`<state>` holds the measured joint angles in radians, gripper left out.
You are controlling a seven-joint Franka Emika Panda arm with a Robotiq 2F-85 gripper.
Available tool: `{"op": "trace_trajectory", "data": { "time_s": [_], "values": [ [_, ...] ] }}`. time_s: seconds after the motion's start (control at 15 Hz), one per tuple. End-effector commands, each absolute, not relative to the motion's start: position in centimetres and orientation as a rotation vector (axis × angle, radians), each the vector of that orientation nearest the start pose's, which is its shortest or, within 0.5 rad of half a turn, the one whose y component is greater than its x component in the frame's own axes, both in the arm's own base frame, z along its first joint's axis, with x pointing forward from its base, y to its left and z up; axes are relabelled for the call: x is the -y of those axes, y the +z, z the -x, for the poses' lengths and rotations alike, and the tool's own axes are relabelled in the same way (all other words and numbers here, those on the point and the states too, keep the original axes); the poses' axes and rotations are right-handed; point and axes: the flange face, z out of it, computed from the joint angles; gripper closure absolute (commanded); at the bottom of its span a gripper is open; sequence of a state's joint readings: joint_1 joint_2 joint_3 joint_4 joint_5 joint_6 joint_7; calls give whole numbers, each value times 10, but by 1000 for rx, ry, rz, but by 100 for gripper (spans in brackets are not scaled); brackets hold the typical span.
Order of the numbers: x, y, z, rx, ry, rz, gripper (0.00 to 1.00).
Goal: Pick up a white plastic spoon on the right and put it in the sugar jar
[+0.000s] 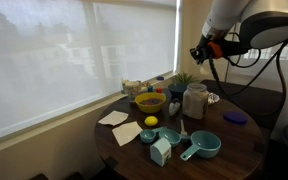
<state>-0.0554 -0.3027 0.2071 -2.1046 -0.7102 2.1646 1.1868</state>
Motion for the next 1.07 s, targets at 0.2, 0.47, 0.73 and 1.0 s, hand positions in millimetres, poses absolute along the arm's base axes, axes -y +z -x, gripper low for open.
{"op": "trace_trajectory", "data": {
  "time_s": [0.2,0.47,0.73,1.0],
  "values": [
    [-76,550,-498,-1173,-1409,3104,97],
    [-87,534,-504,-1222,-1483,3018,97],
    [-96,519,-507,-1226,-1503,2999,97],
    [-101,506,-508,-1162,-1565,3032,97]
  ]
}}
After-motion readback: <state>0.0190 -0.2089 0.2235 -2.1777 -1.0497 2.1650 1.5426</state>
